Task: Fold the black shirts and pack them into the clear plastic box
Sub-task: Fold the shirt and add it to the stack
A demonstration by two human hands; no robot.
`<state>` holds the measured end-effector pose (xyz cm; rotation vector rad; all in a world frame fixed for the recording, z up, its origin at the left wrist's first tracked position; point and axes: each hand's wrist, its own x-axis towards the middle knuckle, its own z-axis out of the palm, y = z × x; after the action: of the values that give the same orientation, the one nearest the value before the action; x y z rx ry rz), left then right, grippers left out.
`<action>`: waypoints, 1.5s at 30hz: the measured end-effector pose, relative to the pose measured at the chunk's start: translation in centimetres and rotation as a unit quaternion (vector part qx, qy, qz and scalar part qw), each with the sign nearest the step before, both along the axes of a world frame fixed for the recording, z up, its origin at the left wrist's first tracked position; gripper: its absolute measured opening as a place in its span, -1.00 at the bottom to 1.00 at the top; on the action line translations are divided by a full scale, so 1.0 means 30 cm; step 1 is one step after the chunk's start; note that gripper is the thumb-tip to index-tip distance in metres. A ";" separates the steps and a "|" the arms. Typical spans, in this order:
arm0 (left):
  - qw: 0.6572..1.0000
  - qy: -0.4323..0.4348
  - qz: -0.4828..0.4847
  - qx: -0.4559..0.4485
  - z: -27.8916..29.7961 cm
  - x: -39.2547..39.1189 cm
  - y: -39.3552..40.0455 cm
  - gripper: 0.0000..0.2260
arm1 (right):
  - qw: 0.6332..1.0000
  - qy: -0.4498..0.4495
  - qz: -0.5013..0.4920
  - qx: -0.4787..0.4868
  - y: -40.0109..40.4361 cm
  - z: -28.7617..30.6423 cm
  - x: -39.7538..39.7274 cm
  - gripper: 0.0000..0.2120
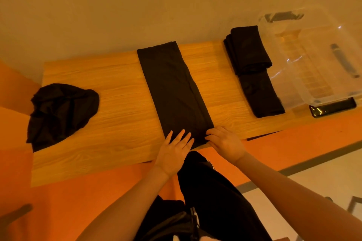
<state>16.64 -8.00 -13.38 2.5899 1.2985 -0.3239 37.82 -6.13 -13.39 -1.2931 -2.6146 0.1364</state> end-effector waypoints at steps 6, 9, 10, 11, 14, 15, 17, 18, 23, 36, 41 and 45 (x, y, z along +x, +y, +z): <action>0.997 0.030 -0.068 -0.009 0.013 -0.036 -0.024 -0.39 | 0.997 -0.062 0.021 -0.041 -0.077 -0.041 0.040 -0.38; 0.999 0.024 -0.047 0.006 0.004 -0.004 -0.046 -0.45 | 0.995 -0.099 0.024 -0.019 -0.124 -0.080 0.064 -0.57; 0.999 -0.001 -0.050 0.007 -0.001 0.014 -0.044 -0.48 | 0.994 -0.104 0.014 -0.022 -0.129 -0.080 0.062 -0.64; 0.999 -0.022 -0.043 -0.013 0.007 0.033 -0.034 -0.50 | 0.994 -0.101 0.000 -0.030 -0.130 -0.077 0.052 -0.60; 0.999 -0.042 -0.027 0.007 -0.007 0.052 -0.005 -0.59 | 0.996 -0.091 -0.016 -0.019 -0.118 -0.052 0.015 -0.58; 0.999 -0.030 -0.038 0.024 -0.019 0.048 0.001 -0.60 | 0.997 -0.080 -0.019 -0.009 -0.108 -0.036 0.002 -0.60; 0.997 -0.009 -0.064 0.033 -0.031 0.029 0.004 -0.56 | 0.998 -0.055 -0.021 0.012 -0.077 -0.011 -0.017 -0.64; 0.997 -0.016 -0.066 0.048 -0.022 0.022 0.002 -0.54 | 0.999 -0.041 -0.020 0.020 -0.068 -0.001 -0.025 -0.65; 0.993 -0.049 -0.094 0.058 -0.020 -0.007 0.003 -0.49 | 0.999 -0.014 0.014 0.034 -0.061 0.008 -0.042 -0.69; 0.991 -0.081 -0.077 0.070 -0.046 -0.061 -0.043 -0.52 | 0.998 -0.052 -0.005 -0.033 -0.107 -0.002 -0.023 -0.50; 0.989 -0.102 -0.092 0.056 -0.029 -0.097 -0.021 -0.38 | 0.999 -0.045 -0.001 -0.016 -0.077 0.008 -0.056 -0.66; 0.990 -0.114 -0.070 0.044 0.000 -0.103 -0.023 -0.43 | 0.998 -0.040 -0.005 -0.039 -0.078 0.029 -0.058 -0.71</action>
<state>13.54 -8.70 -13.37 2.7030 1.0799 0.0077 36.07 -8.46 -12.53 -1.3634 -2.6957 0.1915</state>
